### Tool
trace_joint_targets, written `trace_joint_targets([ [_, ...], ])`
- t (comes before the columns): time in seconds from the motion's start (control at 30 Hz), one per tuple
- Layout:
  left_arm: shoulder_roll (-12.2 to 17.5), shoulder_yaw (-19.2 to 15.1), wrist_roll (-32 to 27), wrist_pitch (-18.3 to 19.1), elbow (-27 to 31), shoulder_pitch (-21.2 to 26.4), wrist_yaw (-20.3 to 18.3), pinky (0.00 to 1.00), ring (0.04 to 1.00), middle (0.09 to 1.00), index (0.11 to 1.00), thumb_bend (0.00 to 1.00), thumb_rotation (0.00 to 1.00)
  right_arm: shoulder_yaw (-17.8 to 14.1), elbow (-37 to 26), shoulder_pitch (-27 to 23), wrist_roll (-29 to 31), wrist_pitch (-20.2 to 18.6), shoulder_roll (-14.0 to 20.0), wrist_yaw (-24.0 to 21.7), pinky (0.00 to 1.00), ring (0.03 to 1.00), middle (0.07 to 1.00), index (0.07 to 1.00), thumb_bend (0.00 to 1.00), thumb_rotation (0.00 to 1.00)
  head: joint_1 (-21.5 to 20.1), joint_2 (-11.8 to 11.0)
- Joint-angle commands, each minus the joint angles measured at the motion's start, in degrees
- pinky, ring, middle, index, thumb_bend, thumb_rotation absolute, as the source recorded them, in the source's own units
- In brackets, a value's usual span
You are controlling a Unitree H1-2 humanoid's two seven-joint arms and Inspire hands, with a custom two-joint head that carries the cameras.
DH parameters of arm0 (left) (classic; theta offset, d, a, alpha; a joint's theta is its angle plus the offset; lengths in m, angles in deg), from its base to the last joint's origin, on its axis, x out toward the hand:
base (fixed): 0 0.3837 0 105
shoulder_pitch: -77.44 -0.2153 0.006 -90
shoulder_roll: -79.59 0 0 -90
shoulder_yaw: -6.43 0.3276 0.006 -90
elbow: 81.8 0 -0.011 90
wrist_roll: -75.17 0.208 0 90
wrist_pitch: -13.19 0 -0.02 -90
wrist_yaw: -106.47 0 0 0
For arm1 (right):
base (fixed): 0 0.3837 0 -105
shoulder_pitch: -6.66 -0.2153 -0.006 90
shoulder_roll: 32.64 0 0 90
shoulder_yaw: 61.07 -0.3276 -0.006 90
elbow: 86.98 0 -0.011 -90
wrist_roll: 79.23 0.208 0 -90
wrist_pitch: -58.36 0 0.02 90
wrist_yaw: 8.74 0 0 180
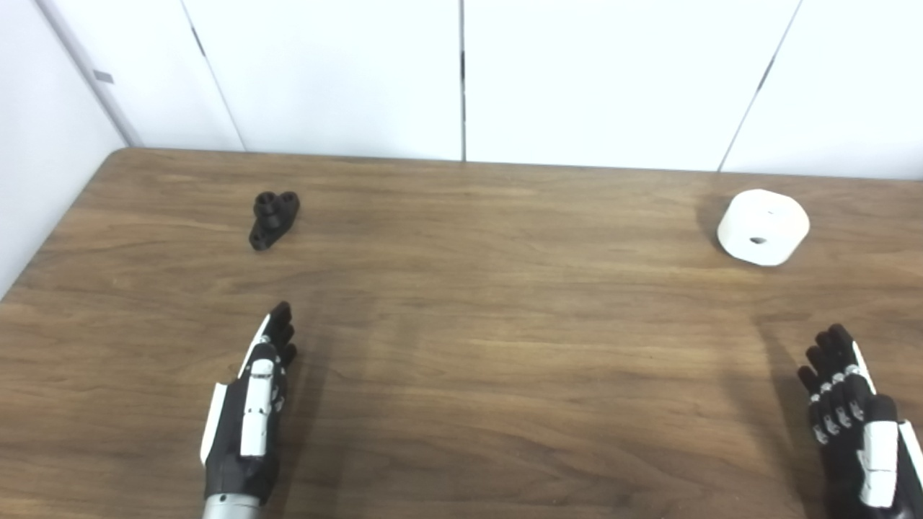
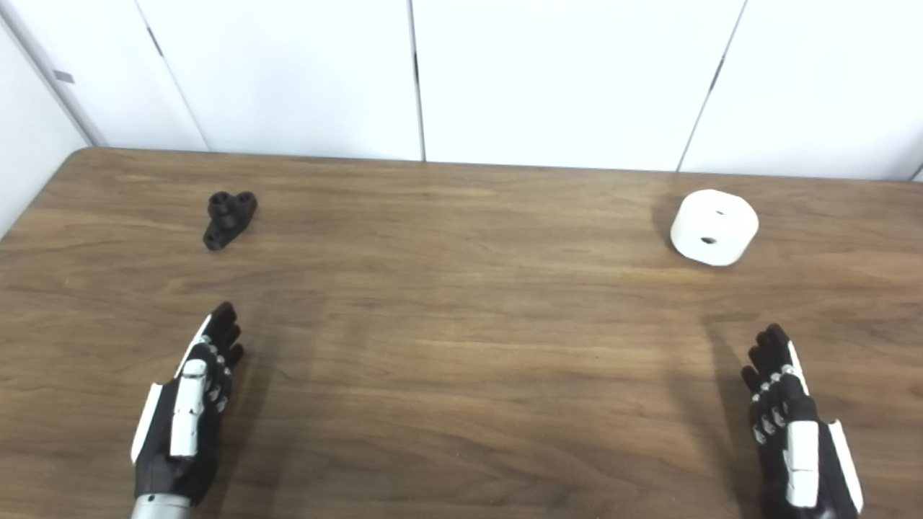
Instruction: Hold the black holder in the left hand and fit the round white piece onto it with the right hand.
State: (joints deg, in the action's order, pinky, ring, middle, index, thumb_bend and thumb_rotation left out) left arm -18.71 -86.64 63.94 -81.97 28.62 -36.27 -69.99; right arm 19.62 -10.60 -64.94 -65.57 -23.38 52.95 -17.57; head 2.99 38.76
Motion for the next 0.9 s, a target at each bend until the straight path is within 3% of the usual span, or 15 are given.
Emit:
trace_joint_targets([
  [0.0, -1.1, -0.5, -0.9, -1.0, 1.7, -1.0, -0.8, 1.0, 1.0, 0.99, 0.968, 0.27, 0.98, 0.6, -1.5, 0.7, -0.5, -0.6, -0.8, 0.5, 1.0, 1.0, 0.996, 0.979, 0.56, 1.0, 0.0, 0.3],
  [0.2, -0.9, -1.3, -1.4, -1.1, 1.7, -0.8, -2.0, 1.0, 1.0, 0.991, 0.97, 0.31, 0.93, 0.8, -2.5, 1.1, -0.6, -1.4, -0.9, 0.8, 1.0, 1.0, 0.996, 0.986, 0.6, 1.0, 0.1, 0.9],
  [0.53, -1.7, -1.6, -1.3, -0.7, 1.9, -0.7, -2.0, 1.0, 0.993, 0.976, 0.952, 0.31, 0.92, 0.7, -1.9, 0.8, -0.6, -1.2, -0.6, 0.7, 1.0, 1.0, 0.997, 0.986, 0.59, 1.0, 0.8, 0.8],
  [0.77, -2.2, -1.2, -0.3, -0.9, 1.7, -0.7, -1.9, 1.0, 0.991, 0.973, 0.95, 0.3, 0.91, 0.5, -0.6, 0.4, -0.9, 0.2, -0.3, 0.4, 1.0, 1.0, 0.998, 0.984, 0.57, 1.0, 3.3, -0.7],
  [0.87, -2.6, -0.6, 0.4, -1.6, 1.1, -0.8, -1.9, 1.0, 0.993, 0.982, 0.956, 0.31, 0.86, 0.4, 0.8, 0.3, -0.3, 1.5, 0.2, -0.3, 1.0, 1.0, 1.0, 0.987, 0.57, 1.0, 4.7, -2.5],
])
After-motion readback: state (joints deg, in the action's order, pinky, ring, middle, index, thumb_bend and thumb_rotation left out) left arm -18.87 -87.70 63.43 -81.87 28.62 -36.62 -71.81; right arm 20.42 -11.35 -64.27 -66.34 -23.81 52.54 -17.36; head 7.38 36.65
